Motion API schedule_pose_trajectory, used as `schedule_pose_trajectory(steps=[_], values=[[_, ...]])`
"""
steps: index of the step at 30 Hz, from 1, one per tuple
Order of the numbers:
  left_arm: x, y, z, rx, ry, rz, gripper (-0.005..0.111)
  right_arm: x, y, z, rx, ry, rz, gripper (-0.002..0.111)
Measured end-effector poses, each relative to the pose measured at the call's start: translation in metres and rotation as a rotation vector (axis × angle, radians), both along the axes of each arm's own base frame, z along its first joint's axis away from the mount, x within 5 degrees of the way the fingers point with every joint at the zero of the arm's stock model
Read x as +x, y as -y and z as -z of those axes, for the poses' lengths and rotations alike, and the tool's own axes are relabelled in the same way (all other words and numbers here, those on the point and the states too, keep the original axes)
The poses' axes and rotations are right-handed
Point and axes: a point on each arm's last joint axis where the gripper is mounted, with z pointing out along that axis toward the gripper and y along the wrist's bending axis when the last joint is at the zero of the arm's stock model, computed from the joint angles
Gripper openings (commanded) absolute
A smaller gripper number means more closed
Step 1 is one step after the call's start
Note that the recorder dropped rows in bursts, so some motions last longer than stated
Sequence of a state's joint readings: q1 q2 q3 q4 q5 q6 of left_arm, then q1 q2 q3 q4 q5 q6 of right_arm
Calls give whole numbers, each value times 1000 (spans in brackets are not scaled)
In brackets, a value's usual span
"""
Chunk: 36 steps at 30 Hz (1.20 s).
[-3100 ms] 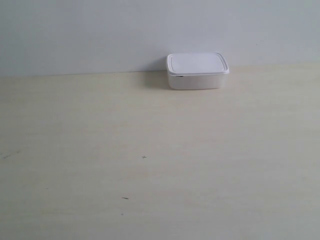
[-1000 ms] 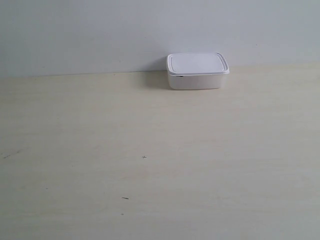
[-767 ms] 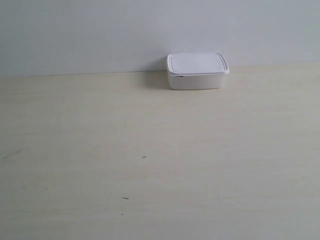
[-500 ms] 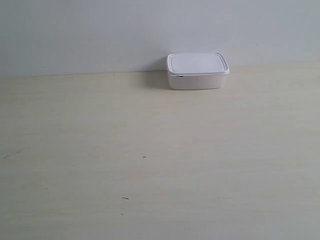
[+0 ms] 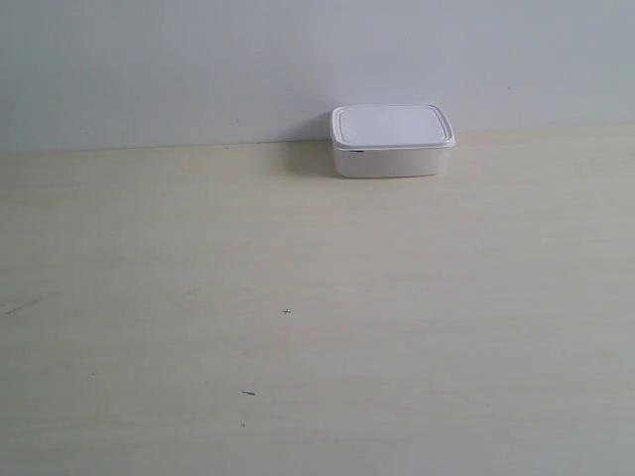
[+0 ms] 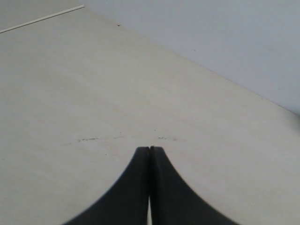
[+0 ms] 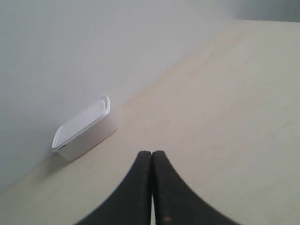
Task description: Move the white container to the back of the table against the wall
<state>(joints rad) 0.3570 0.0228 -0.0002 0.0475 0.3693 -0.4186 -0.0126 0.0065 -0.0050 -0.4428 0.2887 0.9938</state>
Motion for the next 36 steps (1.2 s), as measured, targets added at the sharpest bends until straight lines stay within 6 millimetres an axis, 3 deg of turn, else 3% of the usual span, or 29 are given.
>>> schedule_pose_trajectory(steps=[15, 32, 36], values=[[0, 0, 0, -1, -2, 0, 0, 0, 0, 0, -328, -47, -58, 0], [0, 0, 0, -1, -3, 0, 0, 0, 0, 0, -347, -49, -62, 0], [0, 0, 0, 65, -30, 23, 0, 0, 0, 0, -347, -49, -62, 0]])
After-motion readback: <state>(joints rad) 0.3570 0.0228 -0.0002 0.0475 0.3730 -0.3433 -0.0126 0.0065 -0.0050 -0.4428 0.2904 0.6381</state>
